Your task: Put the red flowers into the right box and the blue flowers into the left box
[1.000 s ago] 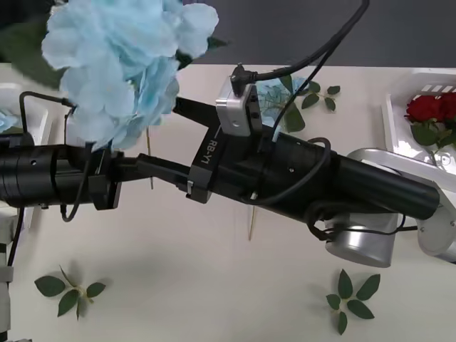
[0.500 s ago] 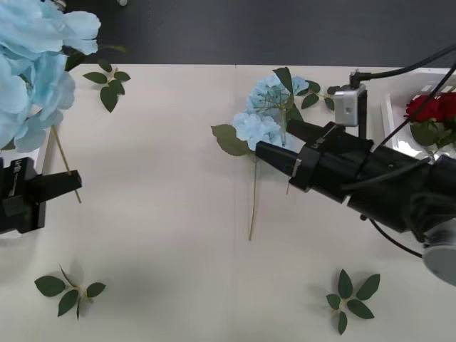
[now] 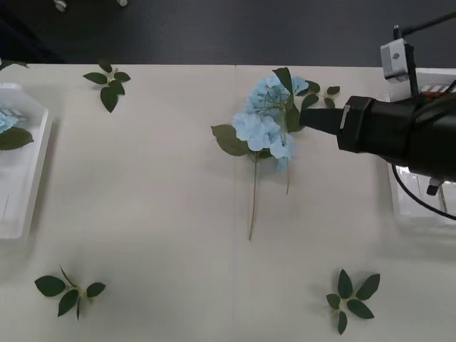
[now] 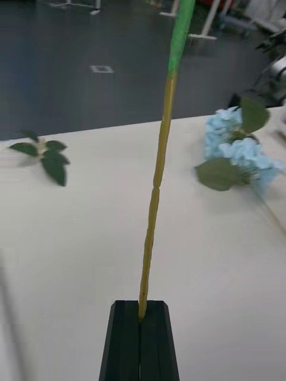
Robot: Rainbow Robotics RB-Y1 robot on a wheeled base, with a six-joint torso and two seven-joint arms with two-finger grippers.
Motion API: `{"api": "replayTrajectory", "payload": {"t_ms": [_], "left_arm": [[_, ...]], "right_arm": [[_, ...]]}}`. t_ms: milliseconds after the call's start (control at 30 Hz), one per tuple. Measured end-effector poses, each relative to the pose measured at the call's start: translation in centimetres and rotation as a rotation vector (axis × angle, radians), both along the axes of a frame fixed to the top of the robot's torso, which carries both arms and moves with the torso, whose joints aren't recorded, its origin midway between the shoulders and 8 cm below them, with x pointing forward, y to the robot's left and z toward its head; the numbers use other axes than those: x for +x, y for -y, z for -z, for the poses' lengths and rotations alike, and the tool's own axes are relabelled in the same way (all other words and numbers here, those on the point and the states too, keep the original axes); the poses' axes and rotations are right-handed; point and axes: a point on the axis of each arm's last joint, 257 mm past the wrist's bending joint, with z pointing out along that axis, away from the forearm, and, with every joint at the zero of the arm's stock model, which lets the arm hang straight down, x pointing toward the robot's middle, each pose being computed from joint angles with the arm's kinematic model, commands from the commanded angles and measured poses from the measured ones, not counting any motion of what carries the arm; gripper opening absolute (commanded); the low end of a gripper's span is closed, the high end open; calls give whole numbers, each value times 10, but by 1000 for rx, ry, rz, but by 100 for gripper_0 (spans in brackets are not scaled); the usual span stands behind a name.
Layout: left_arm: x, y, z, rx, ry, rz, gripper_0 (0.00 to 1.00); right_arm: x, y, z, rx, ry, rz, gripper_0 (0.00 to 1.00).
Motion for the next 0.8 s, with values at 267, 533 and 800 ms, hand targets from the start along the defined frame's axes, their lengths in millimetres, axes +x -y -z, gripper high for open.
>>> {"api": "replayTrajectory", "payload": {"t_ms": [267,533,800], "left_arm": [[-2,-62,31,-22,-169,-275,0],[-3,-122,53,-128,-358,-532,0],[20,-175,65,-117,-400,-680,0]], "right_arm": [[25,-6,-3,-17,-203,66,90],[53,-1,16,14,-350,182,90],[76,28,54,37,-471,325,90]]}}
